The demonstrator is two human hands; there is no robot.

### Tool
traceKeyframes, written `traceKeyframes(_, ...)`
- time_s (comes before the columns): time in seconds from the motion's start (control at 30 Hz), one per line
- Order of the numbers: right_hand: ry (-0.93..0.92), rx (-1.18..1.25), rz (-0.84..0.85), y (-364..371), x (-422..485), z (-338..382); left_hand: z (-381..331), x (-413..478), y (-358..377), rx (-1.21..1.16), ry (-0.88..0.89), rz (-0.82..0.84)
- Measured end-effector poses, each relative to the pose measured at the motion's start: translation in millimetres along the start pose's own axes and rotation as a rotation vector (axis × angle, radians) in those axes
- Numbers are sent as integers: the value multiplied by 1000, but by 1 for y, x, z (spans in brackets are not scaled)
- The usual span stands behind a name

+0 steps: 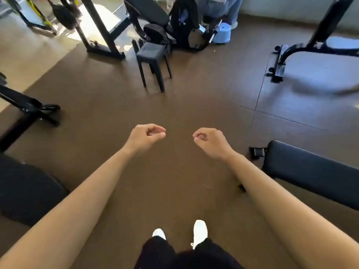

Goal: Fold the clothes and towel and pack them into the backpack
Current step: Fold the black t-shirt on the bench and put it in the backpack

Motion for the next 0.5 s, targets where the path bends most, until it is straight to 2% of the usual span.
traceKeyframes(0.1,56,31,44,4,11,-17,11,6,14,26,-36,-13)
traceKeyframes(0.23,109,45,92,13,37,-28,29,17,23,-68,-106,-38)
traceKeyframes(0.5,198,19,124,14,141,-23,50,101,-13,-204,-153,-128)
Point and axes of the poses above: each hand's wrist, its own x-axis towards the middle knuckle, its own y-axis out of the palm, z = x × y, the point moved 1 cm from there along x, towards the middle knuckle, and after that the axes turned 4 degrees about -x, right-handed, at the moved point
